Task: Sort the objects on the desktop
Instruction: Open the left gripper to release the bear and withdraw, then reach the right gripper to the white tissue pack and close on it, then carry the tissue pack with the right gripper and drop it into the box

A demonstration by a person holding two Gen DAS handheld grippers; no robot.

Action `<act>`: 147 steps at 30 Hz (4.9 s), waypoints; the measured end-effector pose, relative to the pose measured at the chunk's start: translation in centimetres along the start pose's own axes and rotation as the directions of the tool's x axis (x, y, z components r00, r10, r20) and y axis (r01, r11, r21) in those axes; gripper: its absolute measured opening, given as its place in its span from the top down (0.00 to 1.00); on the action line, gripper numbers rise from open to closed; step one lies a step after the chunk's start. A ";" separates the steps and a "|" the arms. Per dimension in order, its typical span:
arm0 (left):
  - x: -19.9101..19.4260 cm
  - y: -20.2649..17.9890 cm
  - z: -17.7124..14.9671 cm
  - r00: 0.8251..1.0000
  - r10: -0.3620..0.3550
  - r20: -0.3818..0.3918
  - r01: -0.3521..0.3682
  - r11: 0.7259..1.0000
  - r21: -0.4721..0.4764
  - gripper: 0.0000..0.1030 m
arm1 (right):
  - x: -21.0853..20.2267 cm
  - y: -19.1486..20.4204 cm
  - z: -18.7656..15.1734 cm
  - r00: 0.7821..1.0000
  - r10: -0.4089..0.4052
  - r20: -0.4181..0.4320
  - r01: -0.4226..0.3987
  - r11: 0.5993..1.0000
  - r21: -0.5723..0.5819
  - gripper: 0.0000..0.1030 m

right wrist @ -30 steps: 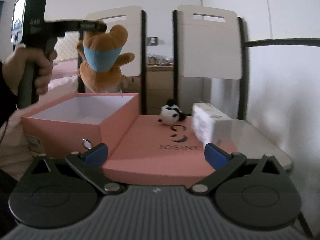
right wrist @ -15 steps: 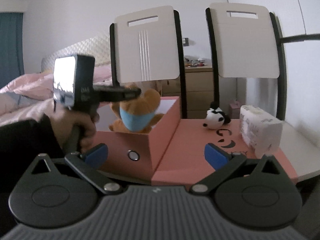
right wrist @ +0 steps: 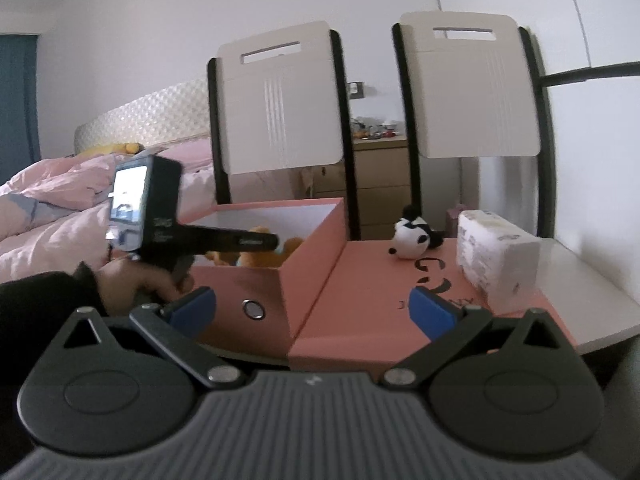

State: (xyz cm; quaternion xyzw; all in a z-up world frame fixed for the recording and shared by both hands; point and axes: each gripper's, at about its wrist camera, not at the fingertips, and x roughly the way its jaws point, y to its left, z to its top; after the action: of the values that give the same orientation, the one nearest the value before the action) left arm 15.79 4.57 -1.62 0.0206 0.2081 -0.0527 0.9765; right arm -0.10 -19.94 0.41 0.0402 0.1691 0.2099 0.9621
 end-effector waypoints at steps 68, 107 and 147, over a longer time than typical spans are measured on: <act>-9.8 2.4 -3.6 0.968 0.118 0.223 -0.102 0.992 -0.078 0.00 | 8.6 -8.7 4.1 0.996 -0.084 -0.002 0.083 0.989 0.119 0.00; -8.7 1.6 -4.3 0.976 0.124 0.180 -0.117 0.992 -0.050 0.00 | 14.6 -18.3 3.4 0.963 -0.269 -0.020 0.270 0.957 0.108 0.48; -9.3 4.3 -4.5 0.981 0.092 0.173 -0.063 0.984 -0.169 0.00 | 32.0 1.3 14.4 0.953 0.284 -0.105 -0.294 0.951 -0.099 0.49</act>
State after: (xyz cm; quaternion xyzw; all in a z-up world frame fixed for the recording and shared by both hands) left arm 6.04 9.97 -1.86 -0.0560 0.1216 0.0010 0.9910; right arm 31.64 -5.47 4.25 0.0005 0.1920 0.3594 0.9132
